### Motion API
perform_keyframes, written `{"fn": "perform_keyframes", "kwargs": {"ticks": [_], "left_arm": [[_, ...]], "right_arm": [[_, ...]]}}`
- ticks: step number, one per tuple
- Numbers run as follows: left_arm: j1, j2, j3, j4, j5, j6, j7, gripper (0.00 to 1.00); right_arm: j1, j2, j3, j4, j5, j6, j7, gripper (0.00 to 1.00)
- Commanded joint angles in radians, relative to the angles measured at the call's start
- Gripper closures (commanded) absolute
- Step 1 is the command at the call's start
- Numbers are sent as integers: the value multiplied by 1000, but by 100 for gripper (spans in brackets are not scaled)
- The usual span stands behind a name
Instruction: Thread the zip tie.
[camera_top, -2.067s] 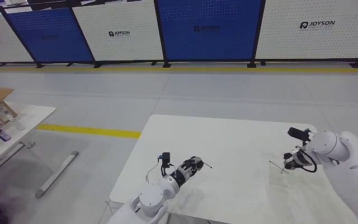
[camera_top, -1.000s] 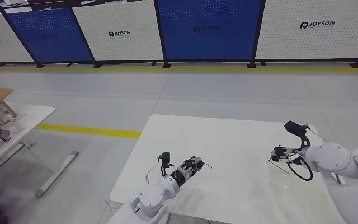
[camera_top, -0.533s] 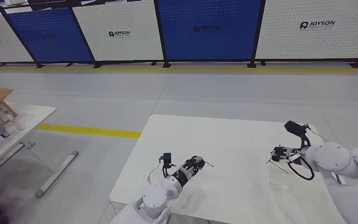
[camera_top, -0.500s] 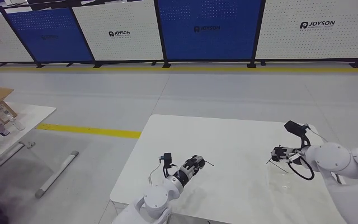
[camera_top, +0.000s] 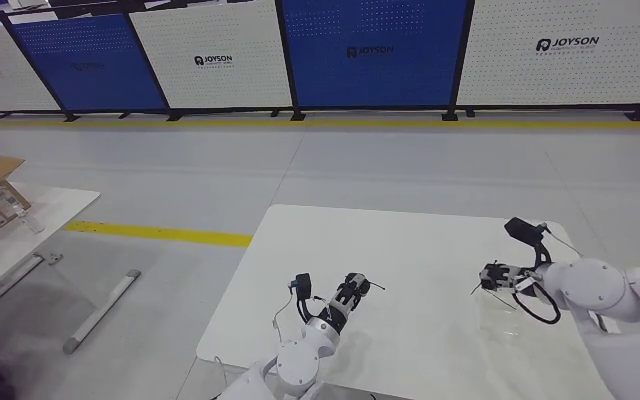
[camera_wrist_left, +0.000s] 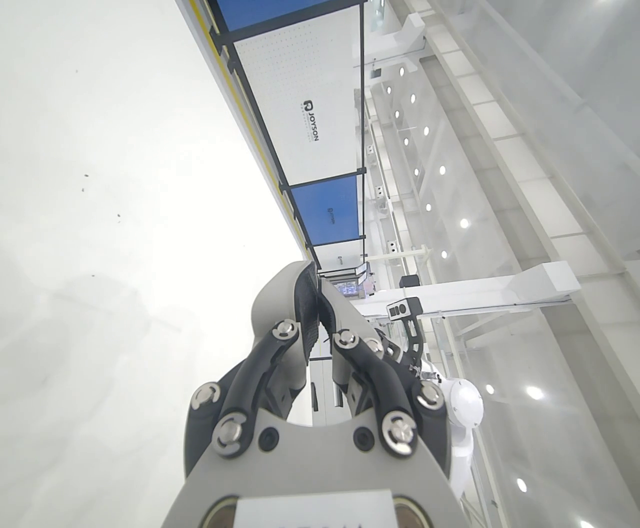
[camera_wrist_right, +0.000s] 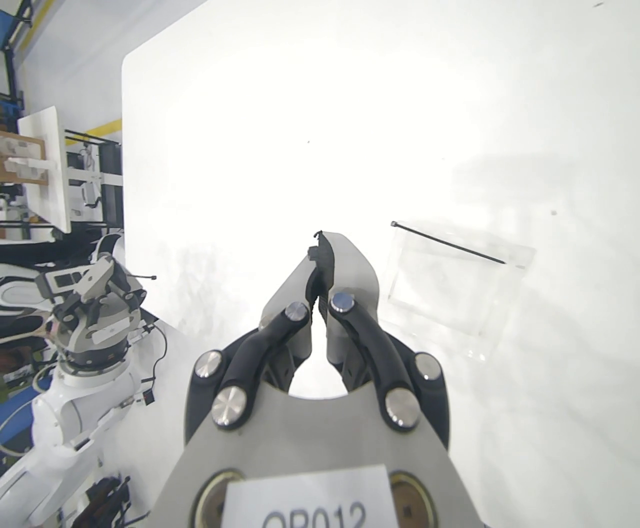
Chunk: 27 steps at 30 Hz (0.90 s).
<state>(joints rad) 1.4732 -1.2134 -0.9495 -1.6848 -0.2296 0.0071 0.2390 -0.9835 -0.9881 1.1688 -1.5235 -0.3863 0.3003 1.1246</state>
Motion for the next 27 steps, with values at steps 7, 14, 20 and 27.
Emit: {"fn": "perform_keyframes", "kwargs": {"ticks": [7, 14, 20, 27], "left_arm": [[0, 0, 0, 0, 0, 0, 0, 100], [0, 0, 0, 0, 0, 0, 0, 100], [0, 0, 0, 0, 0, 0, 0, 100], [0, 0, 0, 0, 0, 0, 0, 100]], "right_arm": [[-94, -22, -40, -133, 117, 16, -185, 100], [-84, -36, -91, -135, 114, 40, -214, 100], [-84, -36, -91, -135, 114, 40, -214, 100], [-89, -36, -91, -132, 114, 38, -226, 100]]}}
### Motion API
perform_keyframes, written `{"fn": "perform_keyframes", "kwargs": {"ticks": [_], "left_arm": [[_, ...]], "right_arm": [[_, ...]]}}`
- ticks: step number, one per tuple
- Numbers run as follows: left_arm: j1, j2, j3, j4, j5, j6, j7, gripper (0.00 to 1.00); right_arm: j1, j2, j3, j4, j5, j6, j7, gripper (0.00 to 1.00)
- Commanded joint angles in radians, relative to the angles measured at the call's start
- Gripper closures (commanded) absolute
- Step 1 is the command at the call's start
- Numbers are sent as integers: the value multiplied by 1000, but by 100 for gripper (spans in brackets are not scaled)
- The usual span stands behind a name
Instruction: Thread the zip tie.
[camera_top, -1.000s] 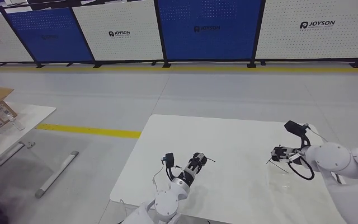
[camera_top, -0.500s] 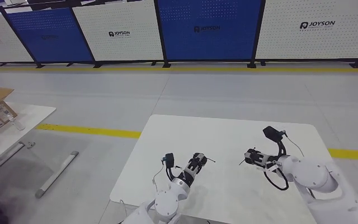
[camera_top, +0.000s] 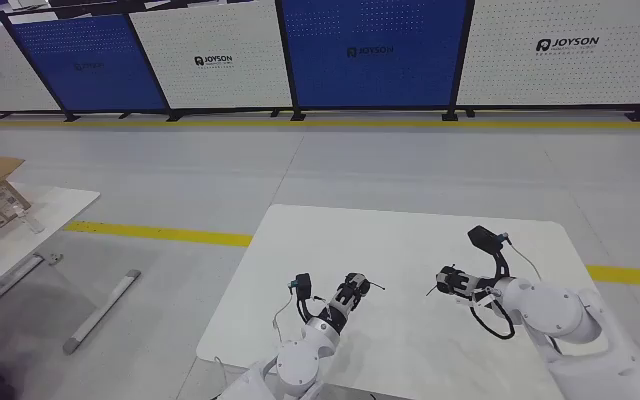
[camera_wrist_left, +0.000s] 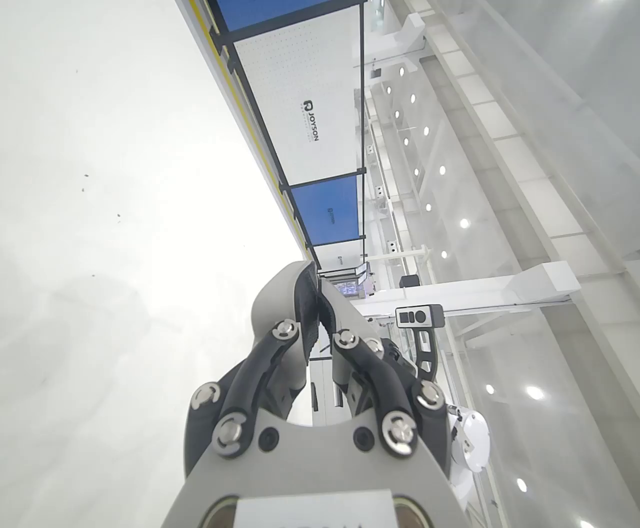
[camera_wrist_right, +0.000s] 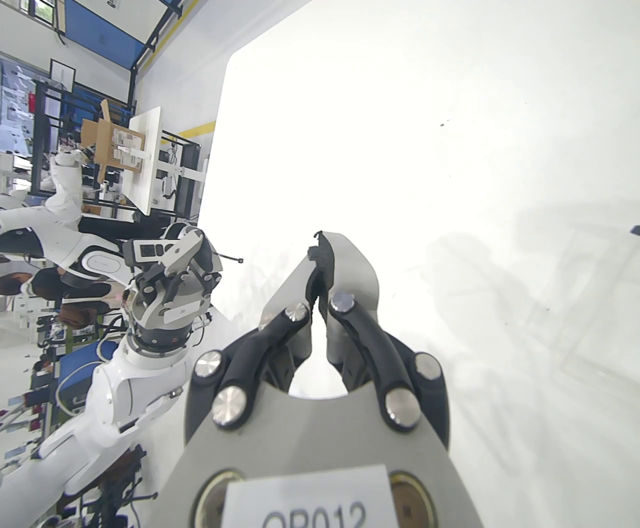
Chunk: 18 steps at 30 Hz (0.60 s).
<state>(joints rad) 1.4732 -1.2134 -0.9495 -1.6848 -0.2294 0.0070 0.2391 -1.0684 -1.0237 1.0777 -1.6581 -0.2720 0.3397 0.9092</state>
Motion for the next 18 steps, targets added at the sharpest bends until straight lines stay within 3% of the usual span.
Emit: {"fn": "perform_keyframes", "kwargs": {"ticks": [1, 5, 9, 18], "left_arm": [[0, 0, 0, 0, 0, 0, 0, 100], [0, 0, 0, 0, 0, 0, 0, 100], [0, 0, 0, 0, 0, 0, 0, 100], [0, 0, 0, 0, 0, 0, 0, 100]], "right_arm": [[-14, -3, 1, -3, 11, -4, -41, 100], [-36, -16, -13, -5, 50, 0, -137, 100], [-32, -34, -63, 0, 20, 0, -193, 100], [-29, -41, -64, 5, 27, 0, -209, 100]]}}
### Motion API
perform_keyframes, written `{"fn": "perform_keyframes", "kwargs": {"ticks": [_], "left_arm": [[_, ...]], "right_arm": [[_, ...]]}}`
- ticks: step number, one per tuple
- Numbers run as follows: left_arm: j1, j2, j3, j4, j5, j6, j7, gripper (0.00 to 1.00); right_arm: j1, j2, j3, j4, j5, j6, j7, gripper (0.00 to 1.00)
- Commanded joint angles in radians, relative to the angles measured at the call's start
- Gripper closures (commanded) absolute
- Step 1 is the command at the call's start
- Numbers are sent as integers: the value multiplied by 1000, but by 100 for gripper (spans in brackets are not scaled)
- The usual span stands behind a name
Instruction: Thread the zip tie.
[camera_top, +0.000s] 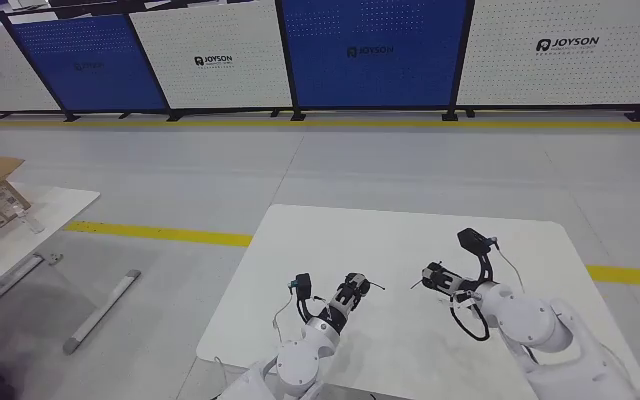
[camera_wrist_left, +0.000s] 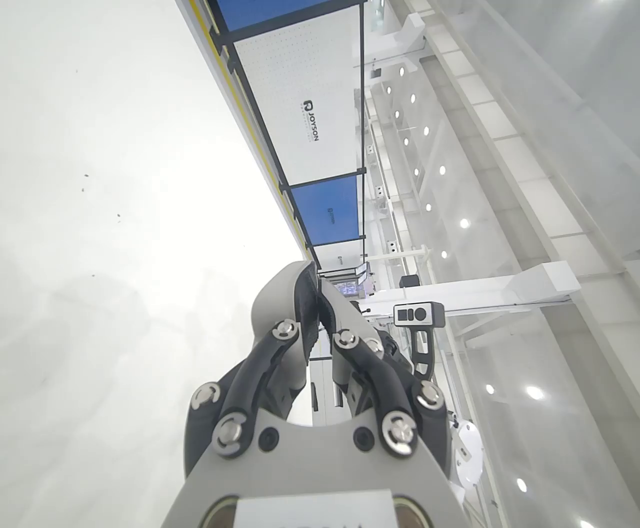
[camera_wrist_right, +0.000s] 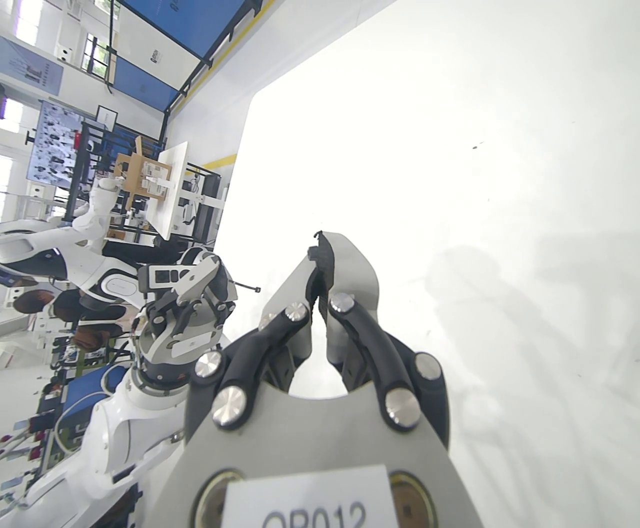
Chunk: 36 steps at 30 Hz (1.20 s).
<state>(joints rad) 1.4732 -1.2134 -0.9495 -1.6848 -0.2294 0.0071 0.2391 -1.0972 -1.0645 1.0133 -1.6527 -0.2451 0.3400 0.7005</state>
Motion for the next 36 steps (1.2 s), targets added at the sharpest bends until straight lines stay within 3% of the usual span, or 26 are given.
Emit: {"fn": "perform_keyframes", "kwargs": {"ticks": [1, 11, 18, 36], "left_arm": [[0, 0, 0, 0, 0, 0, 0, 100], [0, 0, 0, 0, 0, 0, 0, 100], [0, 0, 0, 0, 0, 0, 0, 100], [0, 0, 0, 0, 0, 0, 0, 100]], "right_arm": [[0, 0, 0, 0, 0, 0, 0, 100], [0, 0, 0, 0, 0, 0, 0, 100], [-52, -8, 26, -7, -73, 0, -109, 100], [-60, -11, 31, -15, -70, 0, -98, 100]]}}
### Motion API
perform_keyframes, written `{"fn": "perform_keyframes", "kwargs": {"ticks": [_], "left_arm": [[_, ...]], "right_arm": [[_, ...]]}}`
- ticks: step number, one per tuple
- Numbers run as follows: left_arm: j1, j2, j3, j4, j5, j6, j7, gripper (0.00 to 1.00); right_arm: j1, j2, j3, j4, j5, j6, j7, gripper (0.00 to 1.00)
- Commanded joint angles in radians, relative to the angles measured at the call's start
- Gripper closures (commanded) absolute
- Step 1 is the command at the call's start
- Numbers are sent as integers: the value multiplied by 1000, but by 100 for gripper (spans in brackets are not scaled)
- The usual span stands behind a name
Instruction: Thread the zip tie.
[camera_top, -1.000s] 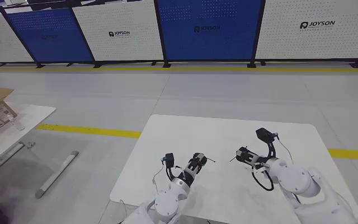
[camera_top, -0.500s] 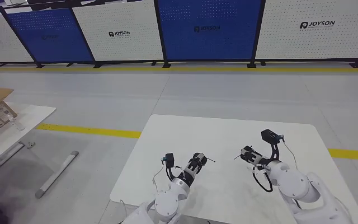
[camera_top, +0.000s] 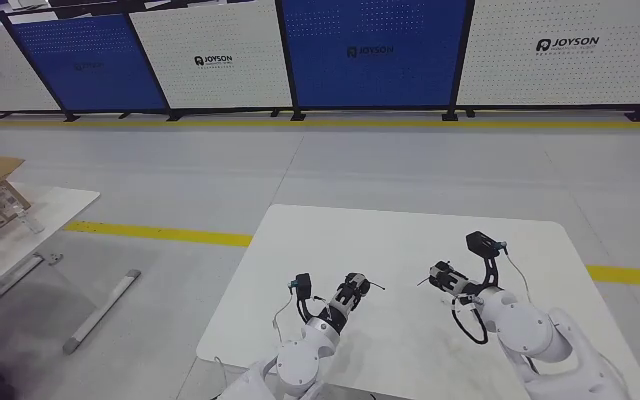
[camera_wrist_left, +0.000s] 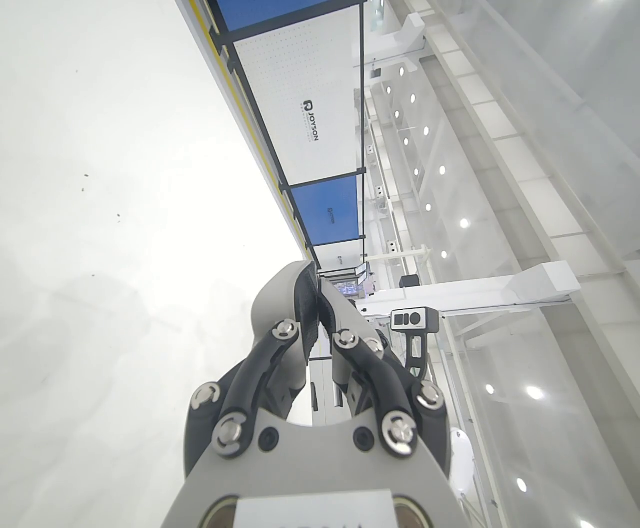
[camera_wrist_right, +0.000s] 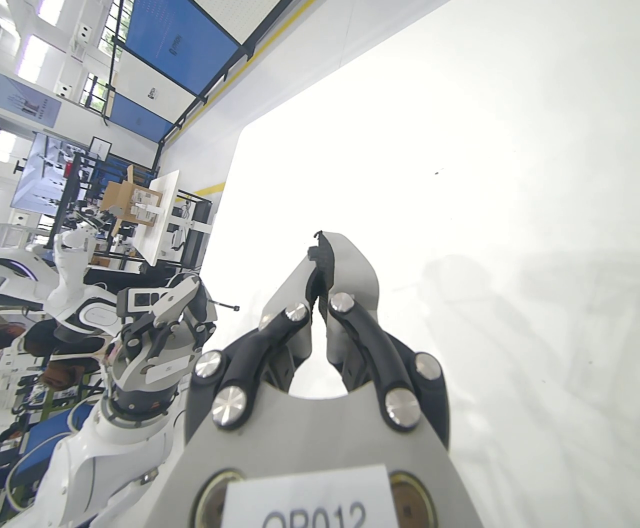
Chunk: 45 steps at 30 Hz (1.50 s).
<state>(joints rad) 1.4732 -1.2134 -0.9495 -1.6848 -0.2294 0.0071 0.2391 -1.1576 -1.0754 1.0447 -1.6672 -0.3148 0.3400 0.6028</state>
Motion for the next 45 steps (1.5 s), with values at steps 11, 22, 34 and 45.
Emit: {"fn": "perform_keyframes", "kwargs": {"ticks": [11, 22, 34, 45], "left_arm": [[0, 0, 0, 0, 0, 0, 0, 100], [0, 0, 0, 0, 0, 0, 0, 100], [0, 0, 0, 0, 0, 0, 0, 100], [0, 0, 0, 0, 0, 0, 0, 100]], "right_arm": [[-9, -1, 0, -7, 6, -17, -13, 100], [-151, -10, 13, -94, 55, -150, -203, 100], [-164, -14, 1, -98, 21, -129, -249, 100], [-247, -37, -25, -55, 26, -369, -497, 100]]}}
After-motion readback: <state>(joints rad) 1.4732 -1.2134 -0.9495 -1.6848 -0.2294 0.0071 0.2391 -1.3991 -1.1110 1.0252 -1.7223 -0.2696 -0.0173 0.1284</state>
